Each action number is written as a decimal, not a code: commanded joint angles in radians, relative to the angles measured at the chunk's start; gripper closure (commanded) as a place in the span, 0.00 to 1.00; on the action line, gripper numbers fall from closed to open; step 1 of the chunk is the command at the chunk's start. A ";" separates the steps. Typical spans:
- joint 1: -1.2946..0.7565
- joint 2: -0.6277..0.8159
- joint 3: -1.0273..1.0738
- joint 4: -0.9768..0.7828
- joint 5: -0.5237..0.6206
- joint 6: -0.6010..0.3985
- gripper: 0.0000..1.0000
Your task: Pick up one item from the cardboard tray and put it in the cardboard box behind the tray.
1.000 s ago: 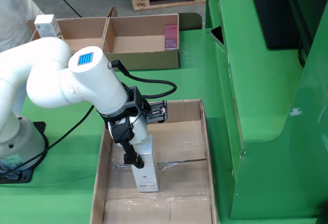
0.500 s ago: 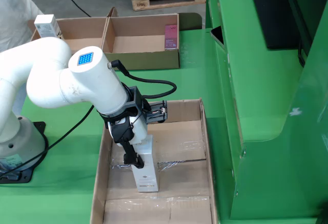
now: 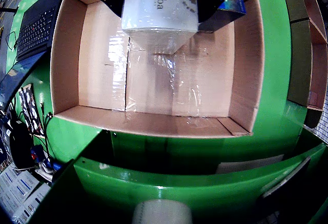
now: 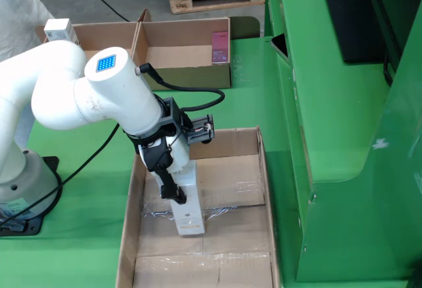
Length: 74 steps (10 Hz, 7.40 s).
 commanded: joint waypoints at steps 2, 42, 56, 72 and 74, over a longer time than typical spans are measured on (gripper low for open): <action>0.046 0.096 0.140 -0.075 -0.033 0.011 1.00; 0.805 0.162 0.528 -0.403 -0.141 -0.128 1.00; 1.182 -0.195 0.528 0.621 -0.642 -0.341 1.00; 1.278 -0.071 0.528 0.090 -0.198 -0.276 1.00; 1.281 -0.114 0.528 0.168 -0.226 -0.289 1.00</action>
